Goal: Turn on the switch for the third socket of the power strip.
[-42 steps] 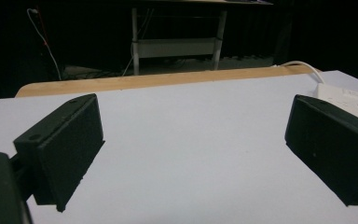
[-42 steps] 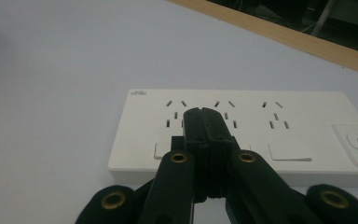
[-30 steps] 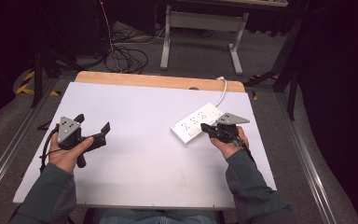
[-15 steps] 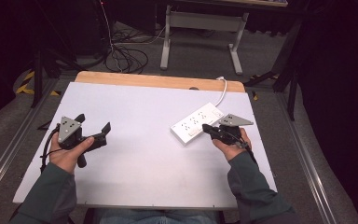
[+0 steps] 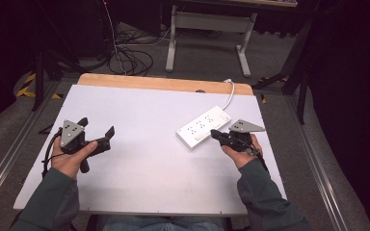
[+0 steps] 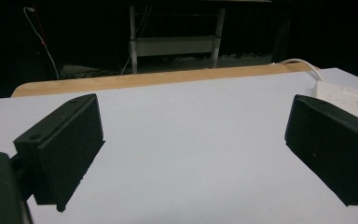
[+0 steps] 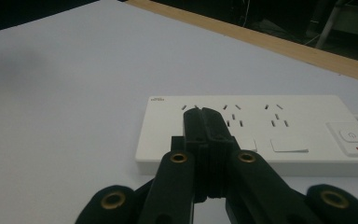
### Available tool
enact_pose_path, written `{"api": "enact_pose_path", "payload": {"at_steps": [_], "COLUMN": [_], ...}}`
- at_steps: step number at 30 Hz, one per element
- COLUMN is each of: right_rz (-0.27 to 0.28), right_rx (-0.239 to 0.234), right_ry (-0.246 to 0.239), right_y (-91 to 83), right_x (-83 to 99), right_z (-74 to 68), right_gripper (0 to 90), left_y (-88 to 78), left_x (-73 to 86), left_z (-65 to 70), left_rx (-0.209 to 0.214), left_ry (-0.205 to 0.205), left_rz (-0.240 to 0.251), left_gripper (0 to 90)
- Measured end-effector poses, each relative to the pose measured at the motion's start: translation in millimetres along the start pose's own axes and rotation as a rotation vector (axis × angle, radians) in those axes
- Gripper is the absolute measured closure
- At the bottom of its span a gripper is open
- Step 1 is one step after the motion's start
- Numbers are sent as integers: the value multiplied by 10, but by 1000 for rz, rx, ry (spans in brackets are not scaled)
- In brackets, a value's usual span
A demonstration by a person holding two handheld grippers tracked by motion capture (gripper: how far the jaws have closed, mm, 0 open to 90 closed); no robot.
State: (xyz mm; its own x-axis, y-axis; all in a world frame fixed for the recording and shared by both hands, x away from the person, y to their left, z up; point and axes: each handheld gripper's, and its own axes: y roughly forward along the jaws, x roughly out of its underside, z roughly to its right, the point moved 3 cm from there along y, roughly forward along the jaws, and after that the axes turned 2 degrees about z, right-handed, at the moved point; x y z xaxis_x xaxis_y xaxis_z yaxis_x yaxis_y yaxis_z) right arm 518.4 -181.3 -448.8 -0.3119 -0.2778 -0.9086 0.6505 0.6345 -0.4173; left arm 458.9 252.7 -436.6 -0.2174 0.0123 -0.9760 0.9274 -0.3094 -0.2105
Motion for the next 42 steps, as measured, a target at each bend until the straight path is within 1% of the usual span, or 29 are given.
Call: {"api": "enact_pose_path", "payload": {"at_steps": [14,17,18,21,24,32,34,39,42], "right_rz": [8,12,13,16,18,22,22,11,12], "right_rx": [-2,-4,-6,-10,-11,-14,-12,-14,-17], "right_ry": [1,7,0,8,2,6,11,5,6], "right_y": [-101,-127,-133,-158,-166,-205,-206,-174,-160], "right_x": [35,40,43,49,50,62,66,77,77], "right_z": [-6,-21,-23,-40,-42,-47,-46,-51,-54], "right_gripper": [900,900,900,900,900,900,900,900,900], "left_y": [7,7,7,7,9,8,9,11,10], "left_x": [-1,-1,-1,-1,-1,-1,-2,-2,-3], "left_z": [7,6,4,3,7,4,7,4,-1], "left_rx": [2,1,1,1,1,2,1,3,1], "left_ry": [2,2,2,2,1,2,2,1,0], "left_rz": [0,1,1,0,1,-1,1,0,2], "left_gripper": [49,49,49,49,49,49,49,49,50]}}
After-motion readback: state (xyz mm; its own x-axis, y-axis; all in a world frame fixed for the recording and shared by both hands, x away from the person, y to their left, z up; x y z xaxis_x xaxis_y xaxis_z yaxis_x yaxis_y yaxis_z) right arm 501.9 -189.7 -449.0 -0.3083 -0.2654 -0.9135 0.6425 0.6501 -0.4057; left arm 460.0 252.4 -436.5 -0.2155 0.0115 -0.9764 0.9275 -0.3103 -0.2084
